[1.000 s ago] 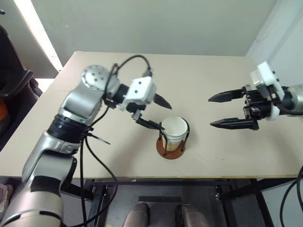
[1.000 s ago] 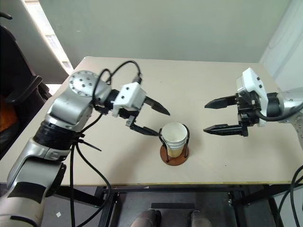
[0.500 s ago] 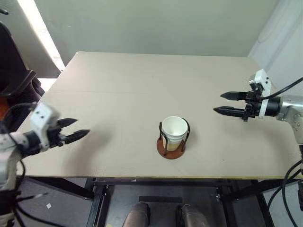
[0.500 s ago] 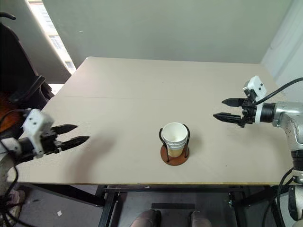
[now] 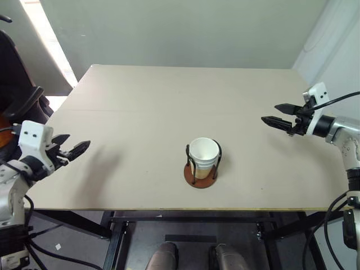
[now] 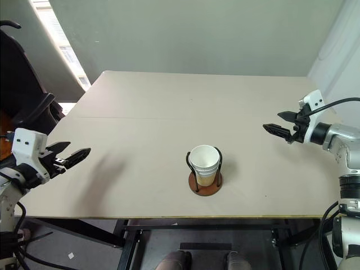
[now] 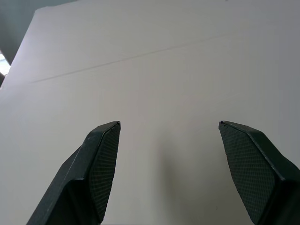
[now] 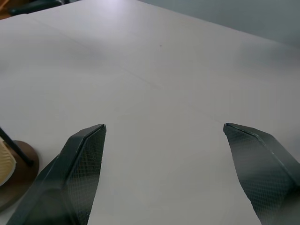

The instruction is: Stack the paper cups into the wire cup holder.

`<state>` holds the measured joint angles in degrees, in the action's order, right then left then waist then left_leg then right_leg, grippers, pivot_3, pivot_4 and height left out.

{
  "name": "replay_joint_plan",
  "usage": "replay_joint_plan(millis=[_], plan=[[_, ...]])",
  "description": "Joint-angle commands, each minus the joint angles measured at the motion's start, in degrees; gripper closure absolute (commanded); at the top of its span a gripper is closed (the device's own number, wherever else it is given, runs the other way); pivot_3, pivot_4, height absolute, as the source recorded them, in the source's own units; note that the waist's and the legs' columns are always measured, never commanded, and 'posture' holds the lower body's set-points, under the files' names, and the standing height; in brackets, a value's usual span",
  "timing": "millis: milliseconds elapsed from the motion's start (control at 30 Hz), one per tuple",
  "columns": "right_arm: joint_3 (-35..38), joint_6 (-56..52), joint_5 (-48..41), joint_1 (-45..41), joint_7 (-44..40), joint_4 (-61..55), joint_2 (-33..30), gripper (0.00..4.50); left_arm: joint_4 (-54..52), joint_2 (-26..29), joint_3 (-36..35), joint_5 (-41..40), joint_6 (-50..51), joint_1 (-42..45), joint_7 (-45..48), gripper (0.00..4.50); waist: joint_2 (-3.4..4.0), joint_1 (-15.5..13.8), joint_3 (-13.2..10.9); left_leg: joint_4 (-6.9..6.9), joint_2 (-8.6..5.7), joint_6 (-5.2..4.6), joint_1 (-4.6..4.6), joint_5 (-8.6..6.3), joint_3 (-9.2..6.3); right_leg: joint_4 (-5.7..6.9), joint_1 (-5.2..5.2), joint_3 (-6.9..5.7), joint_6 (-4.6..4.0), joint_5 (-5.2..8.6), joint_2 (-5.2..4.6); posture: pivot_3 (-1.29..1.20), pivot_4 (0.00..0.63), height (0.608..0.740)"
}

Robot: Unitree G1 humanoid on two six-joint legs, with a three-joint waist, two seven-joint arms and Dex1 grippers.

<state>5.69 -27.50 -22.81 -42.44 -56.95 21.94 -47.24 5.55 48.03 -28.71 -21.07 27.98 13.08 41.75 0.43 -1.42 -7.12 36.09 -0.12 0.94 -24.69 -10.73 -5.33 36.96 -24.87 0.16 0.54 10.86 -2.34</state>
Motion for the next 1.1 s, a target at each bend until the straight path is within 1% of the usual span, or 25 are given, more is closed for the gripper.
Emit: replay_joint_plan(millis=[33, 267, 467, 667, 933, 1033, 1100], plan=[[2.12, 0.81, 0.05, -1.71, 0.89, -0.78, 0.09, 0.33, -0.29, 0.33, -0.23, -0.42, -0.99, 1.67, -1.05, 0.91, 0.00, 0.03, 0.00, 0.01, 0.00, -0.05, 0.00, -0.03, 0.00, -0.01, 0.00, 0.00, 0.00, 0.00, 0.00, 0.00, 0.150, 0.740], [3.12, 0.49, -0.34, -2.60, 2.98, -0.32, 1.99, 0.33, -0.43, 0.33, 0.54, -0.43, -1.03, 1.95, -1.88, 0.91, 0.00, 0.20, 0.00, 0.00, 0.03, -0.10, 0.00, -0.10, -0.02, -0.03, -0.02, -0.01, 0.03, 0.04, 0.05, 0.00, 0.150, 0.740], [2.64, 0.60, 0.03, -3.63, 2.91, 0.78, 2.44, 0.33, -1.03, 0.27, 0.91, -0.66, -0.86, 1.86, -2.55, 0.91, 0.00, 0.21, 0.00, 0.00, 0.03, 0.12, 0.00, -0.21, -0.03, -0.02, -0.01, -0.01, -0.01, 0.05, 0.05, 0.00, 0.150, 0.740], [1.99, 0.97, 0.48, -5.52, 2.59, 2.15, 3.37, 0.33, -2.87, -0.13, 1.02, -1.04, -0.50, 1.03, -2.85, 0.91, 0.00, 0.21, 0.00, 0.00, 0.03, 0.14, 0.01, -0.20, -0.03, 0.01, -0.01, -0.02, -0.02, 0.05, 0.05, 0.00, 0.150, 0.740], [2.29, 0.35, 0.40, -4.55, 2.63, 0.26, 3.56, 0.33, -2.44, -0.44, 1.67, -0.85, -0.54, 0.27, -2.68, 0.91, 0.00, 0.18, 0.00, 0.00, 0.04, 0.13, -0.01, -0.22, -0.04, -0.01, -0.02, -0.03, -0.08, 0.09, 0.05, 0.00, 0.150, 0.740], [2.41, 0.16, 0.26, -4.37, 2.69, -0.26, 3.60, 0.33, -3.29, -0.10, 1.93, -1.11, -0.27, -0.90, -1.40, 0.91, 0.00, 0.20, 0.00, 0.00, 0.04, 0.43, 0.00, -0.41, -0.04, -0.01, -0.02, -0.03, -0.08, 0.09, 0.05, 0.00, 0.150, 0.740], [2.65, 0.12, 0.19, -4.47, 2.74, -0.19, 3.52, 0.33, -3.88, 0.03, 2.15, -1.20, -0.02, -1.69, -0.78, 0.91, 0.00, 0.21, 0.00, 0.00, 0.04, 0.43, 0.00, -0.40, -0.04, 0.00, -0.02, -0.02, -0.08, 0.09, 0.05, 0.00, 0.150, 0.740]])
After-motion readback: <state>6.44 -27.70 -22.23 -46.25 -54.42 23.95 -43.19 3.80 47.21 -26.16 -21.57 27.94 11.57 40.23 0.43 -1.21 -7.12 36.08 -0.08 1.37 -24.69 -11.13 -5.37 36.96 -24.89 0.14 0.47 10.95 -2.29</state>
